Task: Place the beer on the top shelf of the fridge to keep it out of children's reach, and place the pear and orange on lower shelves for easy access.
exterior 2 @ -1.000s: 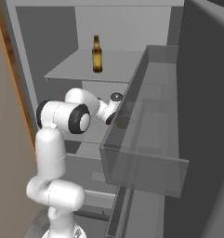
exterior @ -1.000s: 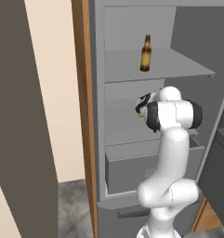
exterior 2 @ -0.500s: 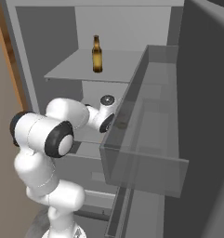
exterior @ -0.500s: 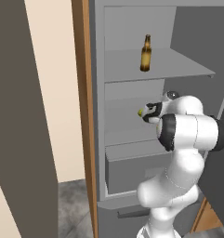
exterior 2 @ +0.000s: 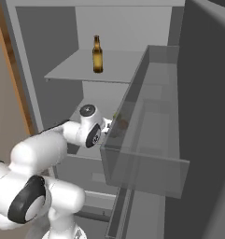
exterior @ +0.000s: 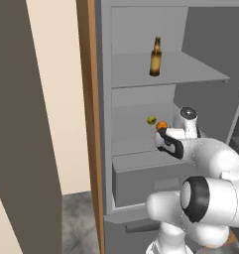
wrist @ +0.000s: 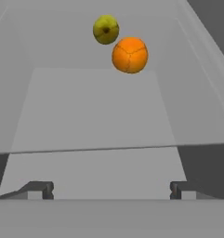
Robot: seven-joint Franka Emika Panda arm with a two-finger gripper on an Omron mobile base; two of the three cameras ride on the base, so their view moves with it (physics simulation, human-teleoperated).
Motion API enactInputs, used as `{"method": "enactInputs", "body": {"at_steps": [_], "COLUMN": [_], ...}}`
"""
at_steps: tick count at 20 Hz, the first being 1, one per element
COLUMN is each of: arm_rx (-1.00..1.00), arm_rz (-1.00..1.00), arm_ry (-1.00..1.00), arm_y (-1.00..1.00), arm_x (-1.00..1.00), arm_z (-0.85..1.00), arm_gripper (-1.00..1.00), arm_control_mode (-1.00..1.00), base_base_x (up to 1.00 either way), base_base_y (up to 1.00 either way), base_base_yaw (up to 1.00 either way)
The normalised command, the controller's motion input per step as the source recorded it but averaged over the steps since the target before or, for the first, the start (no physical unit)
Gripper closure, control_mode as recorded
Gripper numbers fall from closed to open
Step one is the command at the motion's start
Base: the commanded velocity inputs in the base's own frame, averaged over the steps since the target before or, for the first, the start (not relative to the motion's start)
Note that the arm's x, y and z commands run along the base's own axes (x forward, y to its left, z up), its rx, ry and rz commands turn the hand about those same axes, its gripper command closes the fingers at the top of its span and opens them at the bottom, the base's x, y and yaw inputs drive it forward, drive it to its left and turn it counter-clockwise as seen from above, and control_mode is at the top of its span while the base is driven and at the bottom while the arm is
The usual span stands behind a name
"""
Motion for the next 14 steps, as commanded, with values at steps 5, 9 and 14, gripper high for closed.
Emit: {"method": "enactInputs", "body": {"at_steps": [5,9,14], "arm_rx": [-0.02,0.00,0.00], "arm_rz": [0.03,0.01,0.02], "arm_ry": [-0.13,-0.26,-0.30], "arm_y": [0.56,0.48,0.35], "arm_x": [-1.00,-1.00,-1.00], "arm_z": [0.87,1.00,1.00], "arm_gripper": [-1.00,-1.00,-1.00], "arm_control_mode": [-1.00,-1.00,-1.00], "base_base_x": [0.00,0.00,0.00], "base_base_y": [0.00,0.00,0.00], "base_base_yaw": [0.00,0.00,0.00]}}
